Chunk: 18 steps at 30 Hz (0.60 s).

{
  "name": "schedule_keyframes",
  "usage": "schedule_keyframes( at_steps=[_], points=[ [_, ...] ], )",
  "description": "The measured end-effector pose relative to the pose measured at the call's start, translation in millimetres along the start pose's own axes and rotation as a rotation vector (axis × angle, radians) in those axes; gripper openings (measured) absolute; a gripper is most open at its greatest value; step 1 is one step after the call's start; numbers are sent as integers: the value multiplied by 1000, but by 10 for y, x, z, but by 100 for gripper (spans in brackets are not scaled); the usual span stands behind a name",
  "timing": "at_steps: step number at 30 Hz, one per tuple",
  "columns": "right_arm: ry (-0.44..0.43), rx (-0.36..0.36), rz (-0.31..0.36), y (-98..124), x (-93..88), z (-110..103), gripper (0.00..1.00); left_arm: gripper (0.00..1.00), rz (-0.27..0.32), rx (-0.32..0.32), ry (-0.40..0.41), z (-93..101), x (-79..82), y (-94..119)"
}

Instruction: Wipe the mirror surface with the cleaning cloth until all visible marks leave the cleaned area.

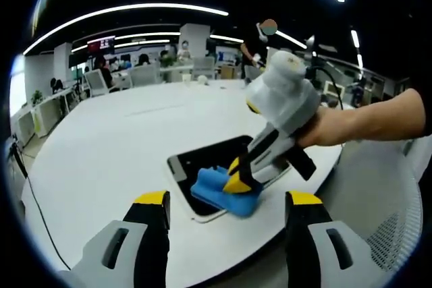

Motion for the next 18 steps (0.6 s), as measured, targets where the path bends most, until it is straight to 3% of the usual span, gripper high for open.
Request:
schedule_keyframes(
  at_steps=[15, 18],
  points=[
    [-20, -6, 1, -20, 11, 8, 5, 68, 11, -4, 4, 6, 14, 2],
    [-65, 2, 11, -24, 21, -7, 5, 68, 16, -4, 10, 6, 21, 3]
  ],
)
Point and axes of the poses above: the point that each gripper's makers call its tool centre point, and the gripper's own axes: y roughly backward along the fingers, z roughly to its right, x roughly out of its top, the point moved 4 cm from there along y, roughly backward along the fingers, and after that the axes turned 14 degrees about y, right-handed, at the moved point
